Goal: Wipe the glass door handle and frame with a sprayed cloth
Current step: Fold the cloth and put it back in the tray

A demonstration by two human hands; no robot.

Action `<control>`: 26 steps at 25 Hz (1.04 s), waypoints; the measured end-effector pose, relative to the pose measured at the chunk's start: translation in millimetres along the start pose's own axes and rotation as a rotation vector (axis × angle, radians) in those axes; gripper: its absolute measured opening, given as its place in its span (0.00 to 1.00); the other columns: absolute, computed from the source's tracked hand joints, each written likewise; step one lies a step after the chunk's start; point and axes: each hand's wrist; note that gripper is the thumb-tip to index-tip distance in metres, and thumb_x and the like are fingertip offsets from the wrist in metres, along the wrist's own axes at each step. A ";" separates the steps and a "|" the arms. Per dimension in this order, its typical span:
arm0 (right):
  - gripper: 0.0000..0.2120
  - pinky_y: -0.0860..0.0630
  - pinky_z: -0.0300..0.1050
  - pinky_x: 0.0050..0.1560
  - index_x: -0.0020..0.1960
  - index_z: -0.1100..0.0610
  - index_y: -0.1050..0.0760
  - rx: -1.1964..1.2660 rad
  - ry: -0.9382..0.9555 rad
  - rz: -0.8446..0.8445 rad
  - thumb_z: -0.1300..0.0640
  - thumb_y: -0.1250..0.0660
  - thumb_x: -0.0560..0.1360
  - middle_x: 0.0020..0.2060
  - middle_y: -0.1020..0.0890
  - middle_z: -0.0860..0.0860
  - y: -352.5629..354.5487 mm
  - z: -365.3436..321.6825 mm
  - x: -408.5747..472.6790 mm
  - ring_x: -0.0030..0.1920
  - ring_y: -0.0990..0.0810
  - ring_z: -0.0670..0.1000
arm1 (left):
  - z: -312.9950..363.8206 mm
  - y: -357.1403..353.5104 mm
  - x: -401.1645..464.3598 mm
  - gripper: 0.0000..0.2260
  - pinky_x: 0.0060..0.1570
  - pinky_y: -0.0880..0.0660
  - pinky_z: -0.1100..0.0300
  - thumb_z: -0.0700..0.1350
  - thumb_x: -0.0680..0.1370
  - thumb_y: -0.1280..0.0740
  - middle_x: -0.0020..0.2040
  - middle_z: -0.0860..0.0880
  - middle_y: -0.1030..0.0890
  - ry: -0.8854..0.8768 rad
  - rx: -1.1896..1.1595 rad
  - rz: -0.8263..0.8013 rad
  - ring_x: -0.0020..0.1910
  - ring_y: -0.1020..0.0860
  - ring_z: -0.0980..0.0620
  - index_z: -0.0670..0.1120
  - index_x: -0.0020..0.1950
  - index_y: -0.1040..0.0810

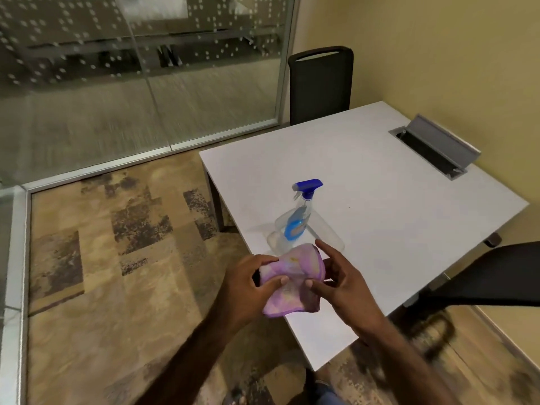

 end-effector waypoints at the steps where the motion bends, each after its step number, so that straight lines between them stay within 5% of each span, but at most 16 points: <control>1: 0.30 0.12 0.47 0.58 0.76 0.39 0.25 -0.003 0.006 -0.011 0.60 0.22 0.79 0.58 0.11 0.44 8.2 2.5 5.9 0.57 0.12 0.49 | 4.0 -5.9 6.6 0.20 0.58 0.16 0.58 0.55 0.77 0.21 0.58 0.54 0.14 0.042 -0.006 -0.001 0.54 0.16 0.57 0.50 0.66 0.16; 3: 0.21 0.13 0.48 0.58 0.70 0.43 0.19 0.004 0.009 -0.028 0.58 0.22 0.80 0.59 0.11 0.43 25.2 8.7 19.1 0.58 0.12 0.47 | 10.2 -19.4 21.3 0.20 0.57 0.16 0.54 0.58 0.76 0.22 0.57 0.52 0.14 0.122 0.007 0.012 0.54 0.16 0.53 0.50 0.64 0.16; 6: 0.11 0.14 0.46 0.53 0.60 0.44 0.14 0.009 -0.030 -0.037 0.56 0.23 0.80 0.55 0.11 0.46 54.7 18.7 44.9 0.54 0.14 0.50 | 19.2 -44.2 46.6 0.16 0.46 0.20 0.65 0.59 0.75 0.21 0.52 0.54 0.17 0.156 0.015 0.072 0.50 0.18 0.54 0.52 0.58 0.14; 10: 0.08 0.17 0.50 0.54 0.57 0.51 0.17 0.090 -0.091 -0.071 0.56 0.22 0.80 0.55 0.13 0.51 95.8 32.3 86.7 0.55 0.14 0.55 | 27.6 -79.4 80.5 0.20 0.44 0.22 0.72 0.61 0.71 0.23 0.54 0.56 0.19 0.242 -0.151 0.094 0.52 0.18 0.56 0.51 0.56 0.15; 15: 0.12 0.21 0.41 0.41 0.58 0.53 0.21 0.181 -0.179 -0.234 0.50 0.24 0.78 0.47 0.14 0.51 124.5 48.2 139.0 0.44 0.17 0.48 | 25.0 -119.9 114.0 0.11 0.47 0.15 0.56 0.49 0.77 0.21 0.50 0.51 0.11 0.445 -0.444 0.125 0.50 0.12 0.47 0.53 0.57 0.18; 20: 0.14 0.21 0.41 0.34 0.61 0.50 0.19 0.204 -0.288 -0.200 0.58 0.20 0.78 0.36 0.16 0.52 136.6 69.9 181.4 0.35 0.18 0.50 | 17.5 -143.5 129.5 0.22 0.50 0.13 0.52 0.40 0.76 0.21 0.60 0.44 0.12 0.636 -0.685 0.126 0.56 0.12 0.46 0.51 0.68 0.22; 26: 0.16 0.17 0.46 0.35 0.62 0.52 0.17 -0.021 -0.319 -0.317 0.65 0.21 0.77 0.51 0.13 0.63 142.8 87.4 214.3 0.36 0.14 0.51 | 6.4 -168.5 140.3 0.25 0.65 0.17 0.42 0.40 0.77 0.21 0.65 0.42 0.14 0.759 -0.309 0.242 0.62 0.15 0.42 0.43 0.73 0.22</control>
Point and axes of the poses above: each hand's wrist, its own x-axis towards the middle knuckle, its own y-axis out of the back of the hand, z = x × y
